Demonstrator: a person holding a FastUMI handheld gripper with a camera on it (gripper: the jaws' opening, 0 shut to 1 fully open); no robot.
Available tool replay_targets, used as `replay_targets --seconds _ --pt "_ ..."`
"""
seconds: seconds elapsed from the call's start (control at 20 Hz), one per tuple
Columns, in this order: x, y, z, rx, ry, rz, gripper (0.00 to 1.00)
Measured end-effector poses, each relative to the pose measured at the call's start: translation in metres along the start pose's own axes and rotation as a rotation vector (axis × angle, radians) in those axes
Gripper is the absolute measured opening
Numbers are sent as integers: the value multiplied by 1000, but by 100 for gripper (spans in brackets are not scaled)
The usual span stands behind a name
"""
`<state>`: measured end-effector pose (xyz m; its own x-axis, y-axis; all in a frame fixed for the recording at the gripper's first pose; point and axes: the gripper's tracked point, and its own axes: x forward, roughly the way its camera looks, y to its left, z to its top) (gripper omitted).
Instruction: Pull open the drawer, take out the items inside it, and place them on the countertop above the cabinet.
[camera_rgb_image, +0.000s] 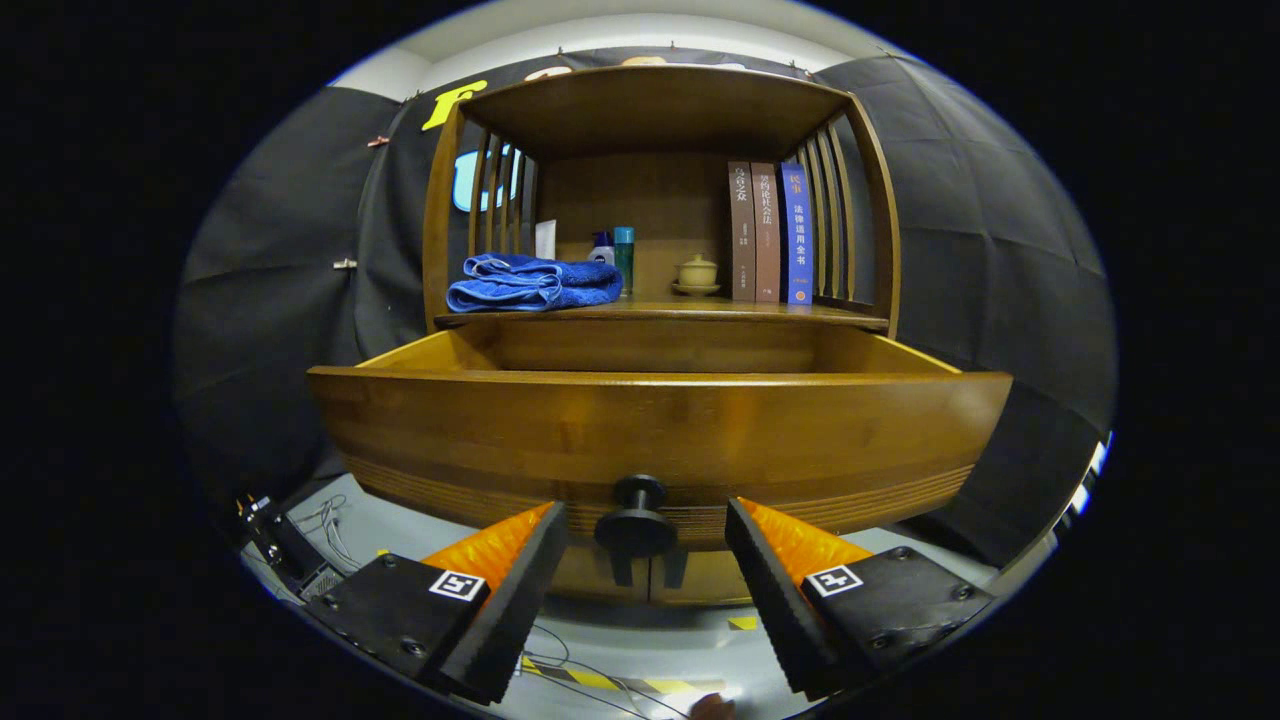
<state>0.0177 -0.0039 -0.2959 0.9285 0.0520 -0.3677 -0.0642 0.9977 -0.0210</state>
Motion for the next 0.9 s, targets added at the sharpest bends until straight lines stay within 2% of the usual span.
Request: replay_targets --seconds 0.2,0.3,0.45,0.55,0.75,0.9 --pt "-30 -5 66 -12 -63 41 100" --pt "-33 -7 102 -15 -52 71 100" --pt "-24 6 135 27 66 176 100" --pt "-7 5 149 35 157 209 99" --pt "49 -3 144 -25 370 180 99" --pt "95 4 116 59 558 165 99"
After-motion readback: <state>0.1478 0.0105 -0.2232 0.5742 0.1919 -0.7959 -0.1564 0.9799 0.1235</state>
